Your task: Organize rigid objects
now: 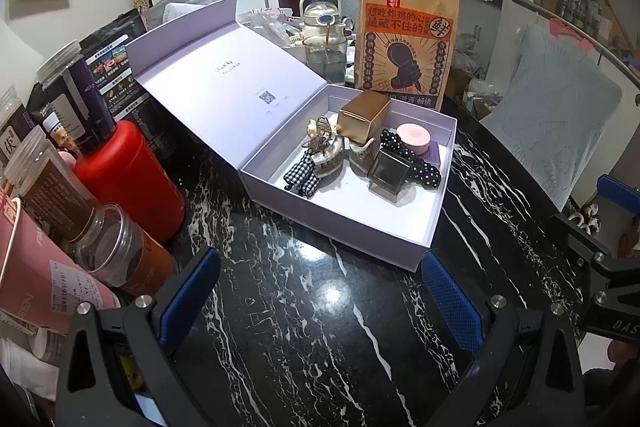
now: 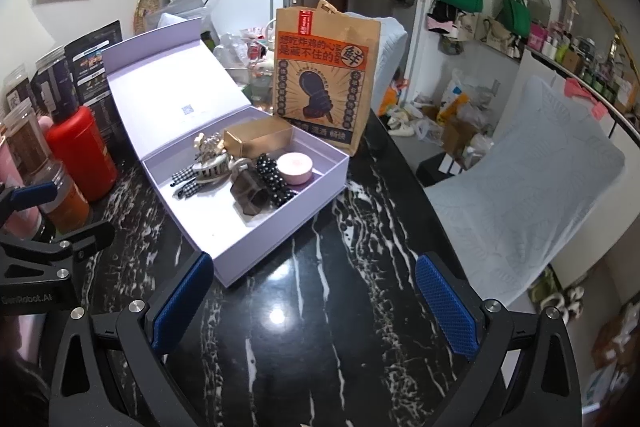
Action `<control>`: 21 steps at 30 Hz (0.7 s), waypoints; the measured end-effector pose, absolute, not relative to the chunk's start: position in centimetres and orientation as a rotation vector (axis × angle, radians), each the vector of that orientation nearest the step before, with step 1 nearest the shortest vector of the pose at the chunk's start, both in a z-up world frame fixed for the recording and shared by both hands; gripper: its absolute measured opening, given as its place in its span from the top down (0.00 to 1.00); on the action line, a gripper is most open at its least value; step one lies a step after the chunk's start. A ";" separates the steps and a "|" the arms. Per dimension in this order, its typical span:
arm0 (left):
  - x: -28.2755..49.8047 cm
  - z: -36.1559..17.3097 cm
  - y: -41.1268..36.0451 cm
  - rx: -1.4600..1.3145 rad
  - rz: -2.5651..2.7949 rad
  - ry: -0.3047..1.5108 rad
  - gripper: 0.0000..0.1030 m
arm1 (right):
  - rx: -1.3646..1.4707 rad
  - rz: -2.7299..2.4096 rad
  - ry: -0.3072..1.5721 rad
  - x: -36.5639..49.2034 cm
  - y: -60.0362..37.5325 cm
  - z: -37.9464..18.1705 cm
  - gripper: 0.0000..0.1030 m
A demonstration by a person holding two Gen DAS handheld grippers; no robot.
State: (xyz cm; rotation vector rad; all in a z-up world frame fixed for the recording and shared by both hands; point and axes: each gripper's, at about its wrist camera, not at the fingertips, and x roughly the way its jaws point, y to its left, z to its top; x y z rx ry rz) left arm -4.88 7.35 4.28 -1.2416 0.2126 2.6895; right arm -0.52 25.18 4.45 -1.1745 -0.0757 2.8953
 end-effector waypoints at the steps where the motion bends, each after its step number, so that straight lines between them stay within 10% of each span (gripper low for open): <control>1: -4.9 4.2 7.4 -1.244 2.686 0.211 0.01 | -1.176 2.894 -0.074 -0.6 25.2 4.4 0.00; 21: -5.7 3.6 8.6 -1.275 2.647 0.236 0.01 | -1.216 2.855 -0.030 -1.3 27.0 3.3 0.00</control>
